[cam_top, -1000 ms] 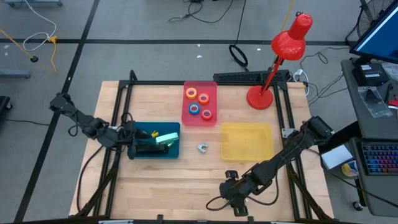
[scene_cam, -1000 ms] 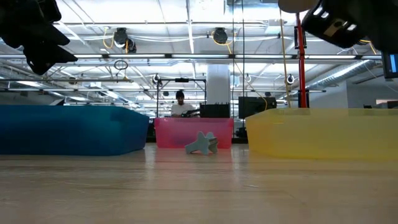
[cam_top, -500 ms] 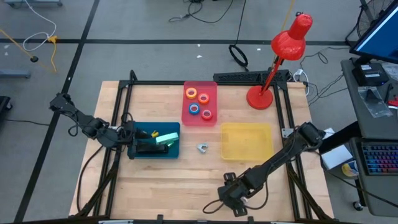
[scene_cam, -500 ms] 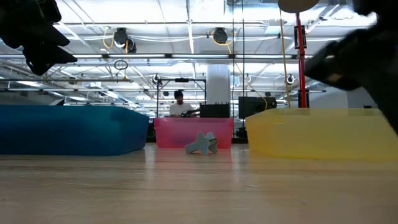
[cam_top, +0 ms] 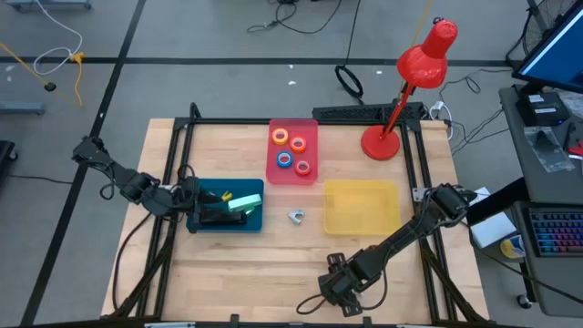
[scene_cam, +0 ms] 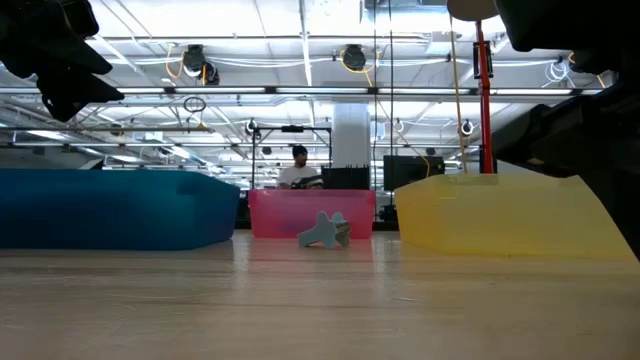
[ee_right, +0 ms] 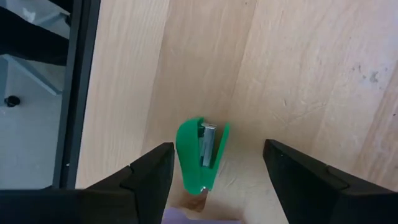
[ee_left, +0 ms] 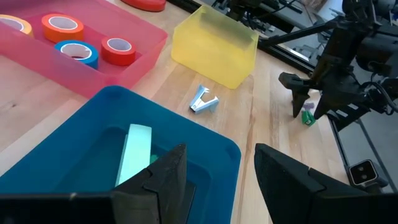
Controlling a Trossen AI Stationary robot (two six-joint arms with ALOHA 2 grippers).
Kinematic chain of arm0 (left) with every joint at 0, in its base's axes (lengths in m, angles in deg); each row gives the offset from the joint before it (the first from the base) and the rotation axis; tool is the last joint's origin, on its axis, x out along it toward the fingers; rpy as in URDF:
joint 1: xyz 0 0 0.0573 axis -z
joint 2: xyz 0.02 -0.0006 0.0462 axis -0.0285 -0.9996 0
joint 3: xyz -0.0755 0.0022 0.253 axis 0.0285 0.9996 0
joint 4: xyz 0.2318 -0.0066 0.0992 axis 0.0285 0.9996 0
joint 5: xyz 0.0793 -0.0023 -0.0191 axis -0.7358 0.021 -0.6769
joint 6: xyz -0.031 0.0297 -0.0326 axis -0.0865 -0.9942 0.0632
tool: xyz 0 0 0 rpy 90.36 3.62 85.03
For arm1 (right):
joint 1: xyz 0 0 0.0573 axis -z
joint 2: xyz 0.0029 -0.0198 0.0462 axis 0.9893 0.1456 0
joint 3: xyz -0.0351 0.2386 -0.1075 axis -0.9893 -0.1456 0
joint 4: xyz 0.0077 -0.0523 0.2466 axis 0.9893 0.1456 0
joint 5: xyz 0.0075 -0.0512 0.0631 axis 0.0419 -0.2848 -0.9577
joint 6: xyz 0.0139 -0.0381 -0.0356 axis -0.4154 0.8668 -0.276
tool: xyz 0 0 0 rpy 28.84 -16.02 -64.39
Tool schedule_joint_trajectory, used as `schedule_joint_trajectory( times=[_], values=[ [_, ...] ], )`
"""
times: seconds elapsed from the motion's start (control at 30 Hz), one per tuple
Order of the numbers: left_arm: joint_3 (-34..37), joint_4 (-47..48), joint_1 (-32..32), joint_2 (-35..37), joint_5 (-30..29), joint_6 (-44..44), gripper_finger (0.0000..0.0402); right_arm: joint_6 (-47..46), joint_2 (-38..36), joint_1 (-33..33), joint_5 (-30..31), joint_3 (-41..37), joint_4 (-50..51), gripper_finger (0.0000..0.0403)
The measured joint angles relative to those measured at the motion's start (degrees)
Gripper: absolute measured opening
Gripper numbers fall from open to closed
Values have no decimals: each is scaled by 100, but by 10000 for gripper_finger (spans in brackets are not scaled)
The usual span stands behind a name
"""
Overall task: Pick and place Stapler, Stapler remover, tape
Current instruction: Put the green stapler into the blue bin
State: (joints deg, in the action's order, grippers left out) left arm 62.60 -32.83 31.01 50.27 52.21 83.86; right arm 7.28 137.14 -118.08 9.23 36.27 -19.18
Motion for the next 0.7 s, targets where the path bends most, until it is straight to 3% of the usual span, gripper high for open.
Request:
schedule_joint_trajectory(
  times=[0.3,0.7],
  values=[
    [0,37,0,-2,0,-4,189,78,10,-4,151,-2,59,204],
    [0,79,0,-1,-2,-6,189,-147,18,80,632,0,519,198]
  ],
)
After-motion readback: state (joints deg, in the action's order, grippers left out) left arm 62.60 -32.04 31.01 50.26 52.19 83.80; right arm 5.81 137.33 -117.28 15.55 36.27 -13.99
